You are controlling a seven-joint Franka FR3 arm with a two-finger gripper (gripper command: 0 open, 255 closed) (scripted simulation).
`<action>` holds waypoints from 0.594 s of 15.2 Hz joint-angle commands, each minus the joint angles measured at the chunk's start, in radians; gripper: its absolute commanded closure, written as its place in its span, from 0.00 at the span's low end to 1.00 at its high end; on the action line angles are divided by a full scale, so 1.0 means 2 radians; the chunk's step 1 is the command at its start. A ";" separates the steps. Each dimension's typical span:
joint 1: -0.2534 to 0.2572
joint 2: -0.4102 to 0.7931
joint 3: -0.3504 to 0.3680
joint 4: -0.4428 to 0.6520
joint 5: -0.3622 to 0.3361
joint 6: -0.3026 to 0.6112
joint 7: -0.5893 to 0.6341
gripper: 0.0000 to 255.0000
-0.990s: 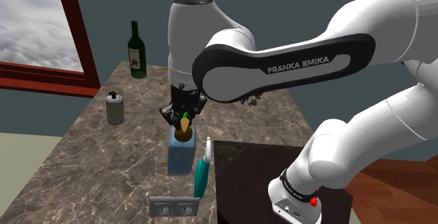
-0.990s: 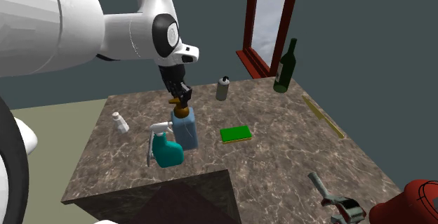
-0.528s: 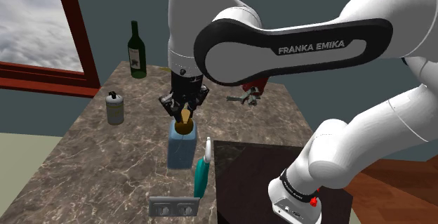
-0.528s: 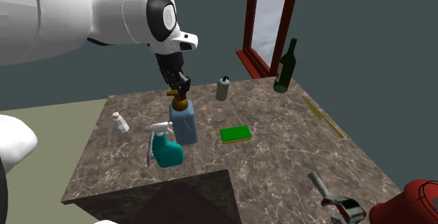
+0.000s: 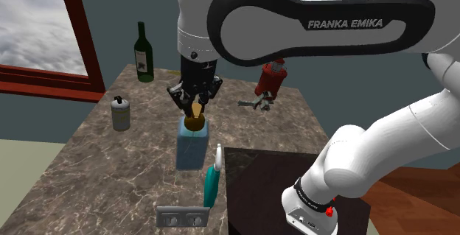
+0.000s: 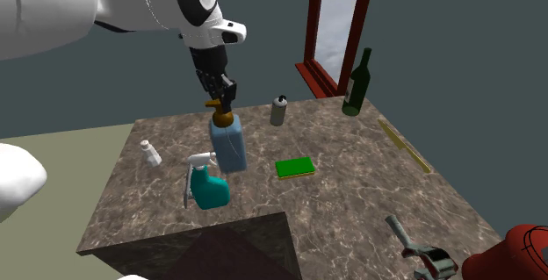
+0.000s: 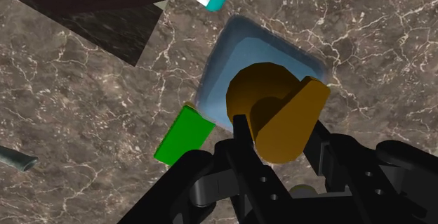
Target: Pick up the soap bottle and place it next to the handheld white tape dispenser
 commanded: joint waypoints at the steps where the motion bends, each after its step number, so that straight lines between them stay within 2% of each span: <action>1: 0.000 -0.001 -0.002 0.013 0.000 -0.014 -0.001 1.00; 9: -0.003 0.002 -0.005 0.070 -0.004 -0.067 -0.001 1.00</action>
